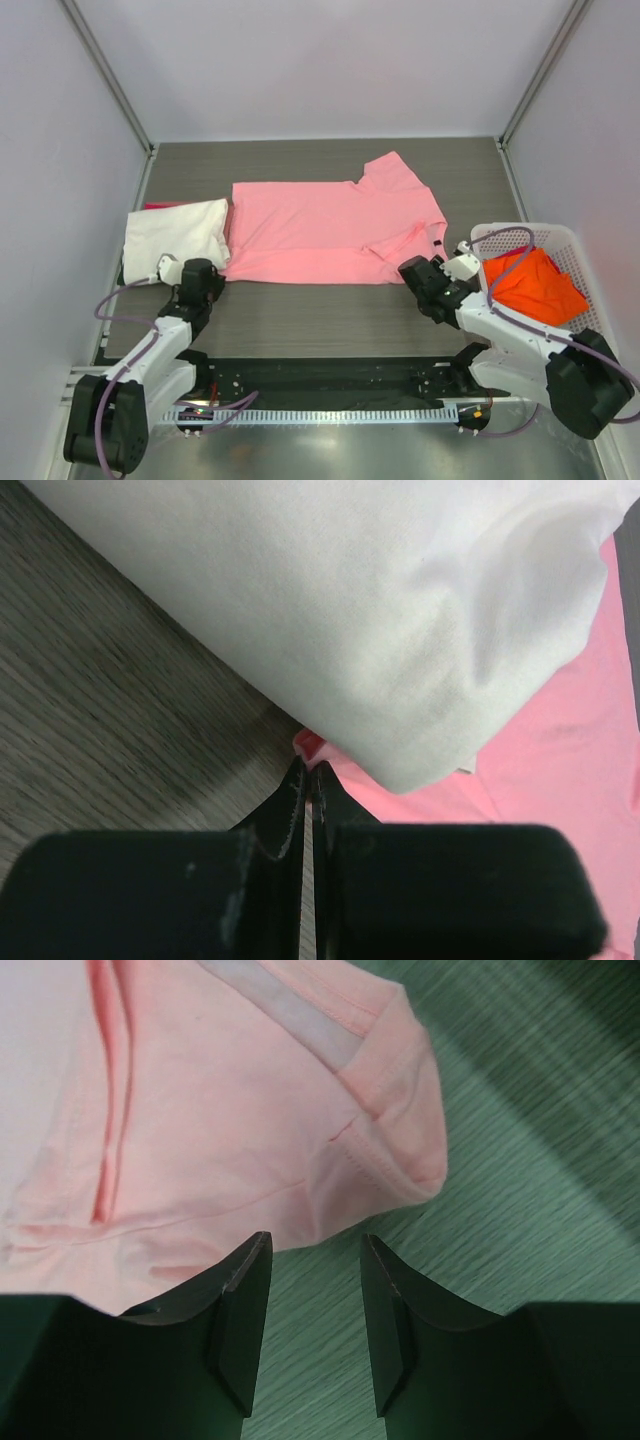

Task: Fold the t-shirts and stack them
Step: Fold the tshirt

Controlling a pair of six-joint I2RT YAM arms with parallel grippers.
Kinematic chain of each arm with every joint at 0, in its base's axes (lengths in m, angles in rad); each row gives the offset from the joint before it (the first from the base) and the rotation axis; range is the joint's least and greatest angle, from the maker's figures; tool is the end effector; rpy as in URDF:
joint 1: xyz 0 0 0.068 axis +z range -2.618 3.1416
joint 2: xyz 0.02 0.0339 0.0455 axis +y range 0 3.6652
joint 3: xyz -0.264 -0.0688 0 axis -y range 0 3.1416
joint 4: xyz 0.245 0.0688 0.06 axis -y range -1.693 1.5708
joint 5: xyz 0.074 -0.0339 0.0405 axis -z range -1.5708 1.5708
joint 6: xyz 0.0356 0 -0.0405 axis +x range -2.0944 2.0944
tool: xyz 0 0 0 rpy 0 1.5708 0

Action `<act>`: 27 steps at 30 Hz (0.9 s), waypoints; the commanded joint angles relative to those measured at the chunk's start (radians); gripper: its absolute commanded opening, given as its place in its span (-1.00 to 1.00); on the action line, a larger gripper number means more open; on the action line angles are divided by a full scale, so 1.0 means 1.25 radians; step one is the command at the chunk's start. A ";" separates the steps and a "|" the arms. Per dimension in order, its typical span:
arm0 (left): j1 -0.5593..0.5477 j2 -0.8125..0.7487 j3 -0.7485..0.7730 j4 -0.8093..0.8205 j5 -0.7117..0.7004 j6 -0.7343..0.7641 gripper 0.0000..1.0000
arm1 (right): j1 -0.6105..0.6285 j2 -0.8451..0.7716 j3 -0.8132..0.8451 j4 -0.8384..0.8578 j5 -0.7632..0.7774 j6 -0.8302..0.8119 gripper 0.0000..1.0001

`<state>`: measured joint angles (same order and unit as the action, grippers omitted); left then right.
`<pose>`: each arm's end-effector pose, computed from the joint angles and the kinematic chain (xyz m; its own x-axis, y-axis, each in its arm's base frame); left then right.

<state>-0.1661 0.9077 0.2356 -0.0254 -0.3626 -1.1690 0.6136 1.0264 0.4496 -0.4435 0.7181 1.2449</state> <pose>0.1686 -0.0155 0.1471 -0.1432 -0.8485 -0.5094 -0.6274 0.4759 -0.6163 0.1558 0.0811 0.1701 -0.3673 0.6139 -0.6987 0.6114 0.7255 0.3160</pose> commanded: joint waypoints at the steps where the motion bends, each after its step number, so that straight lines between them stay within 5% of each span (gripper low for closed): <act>1: 0.025 -0.001 0.028 -0.017 -0.014 0.032 -1.00 | 0.011 0.061 0.022 -0.007 0.089 0.091 -0.07; 10: 0.056 0.008 0.026 -0.010 0.013 0.048 -1.00 | 0.010 0.107 -0.004 -0.002 0.175 0.171 -0.08; 14: 0.072 0.005 0.028 -0.014 0.023 0.055 -1.00 | -0.011 0.126 -0.016 -0.010 0.196 0.185 -0.64; 20: 0.076 -0.007 0.026 -0.021 0.019 0.066 -1.00 | -0.036 0.107 0.000 -0.040 0.227 0.172 -0.52; 23: 0.075 -0.016 0.028 -0.026 0.019 0.072 -1.00 | -0.060 0.108 0.016 -0.043 0.238 0.141 -0.24; 26: 0.075 -0.023 0.026 -0.026 0.019 0.073 -1.00 | -0.072 0.115 0.055 -0.043 0.248 0.095 -0.24; 27: 0.076 -0.022 0.025 -0.026 0.021 0.071 -1.00 | -0.071 0.118 0.072 -0.043 0.250 0.073 -0.41</act>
<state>-0.0814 0.8948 0.2409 -0.0483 -0.3130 -1.1057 0.5312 1.1820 0.4675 -0.5011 0.9241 1.3861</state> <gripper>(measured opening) 0.007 0.321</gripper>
